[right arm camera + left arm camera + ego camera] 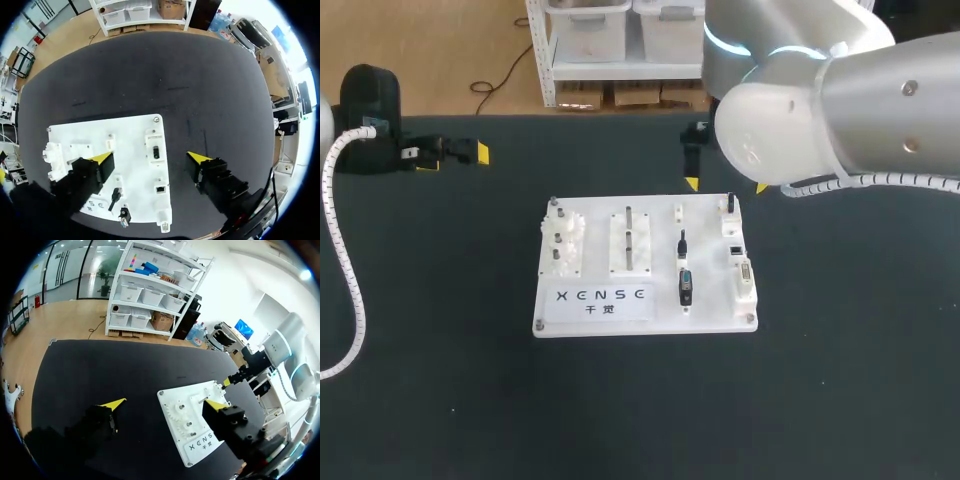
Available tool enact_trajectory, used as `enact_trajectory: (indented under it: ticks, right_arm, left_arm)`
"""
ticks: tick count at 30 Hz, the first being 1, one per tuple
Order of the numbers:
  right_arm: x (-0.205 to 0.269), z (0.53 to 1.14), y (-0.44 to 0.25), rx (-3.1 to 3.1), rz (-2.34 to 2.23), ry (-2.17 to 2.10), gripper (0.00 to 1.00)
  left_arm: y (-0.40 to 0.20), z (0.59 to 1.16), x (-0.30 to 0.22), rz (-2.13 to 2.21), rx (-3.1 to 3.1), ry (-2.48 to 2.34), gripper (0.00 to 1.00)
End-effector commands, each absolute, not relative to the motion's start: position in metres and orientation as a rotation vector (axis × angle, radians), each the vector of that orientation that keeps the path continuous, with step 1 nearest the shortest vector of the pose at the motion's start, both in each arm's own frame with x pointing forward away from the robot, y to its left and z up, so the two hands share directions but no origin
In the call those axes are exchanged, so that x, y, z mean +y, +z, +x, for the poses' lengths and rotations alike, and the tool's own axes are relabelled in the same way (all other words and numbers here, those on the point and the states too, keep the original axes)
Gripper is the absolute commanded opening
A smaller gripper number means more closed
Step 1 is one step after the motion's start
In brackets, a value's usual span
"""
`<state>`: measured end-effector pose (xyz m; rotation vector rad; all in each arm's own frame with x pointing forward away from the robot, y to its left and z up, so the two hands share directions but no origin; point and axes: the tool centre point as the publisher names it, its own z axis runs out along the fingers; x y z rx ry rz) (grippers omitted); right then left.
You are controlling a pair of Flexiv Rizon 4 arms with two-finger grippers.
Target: Insert the USB connector, Ethernet cable, and multi-pin plug into their matching sockets one by one.
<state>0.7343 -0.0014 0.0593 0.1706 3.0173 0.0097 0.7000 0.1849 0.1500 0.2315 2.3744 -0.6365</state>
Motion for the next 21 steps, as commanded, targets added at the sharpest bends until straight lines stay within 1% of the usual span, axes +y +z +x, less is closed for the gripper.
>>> enact_trajectory:
  ticks: [1,11,21]
  right_arm:
    - [0.016,0.723,0.070,3.007,0.174,0.003,1.00]
    - [0.053,0.708,0.063,3.056,0.191,-0.005,1.00]
    - [0.081,0.692,0.048,3.113,0.077,0.054,1.00]
  left_arm:
    - [0.150,0.700,0.185,0.231,2.374,-0.636,1.00]
    - [0.150,0.700,0.185,0.231,2.374,-0.636,1.00]
    - [0.150,0.700,0.185,0.231,2.374,-0.636,1.00]
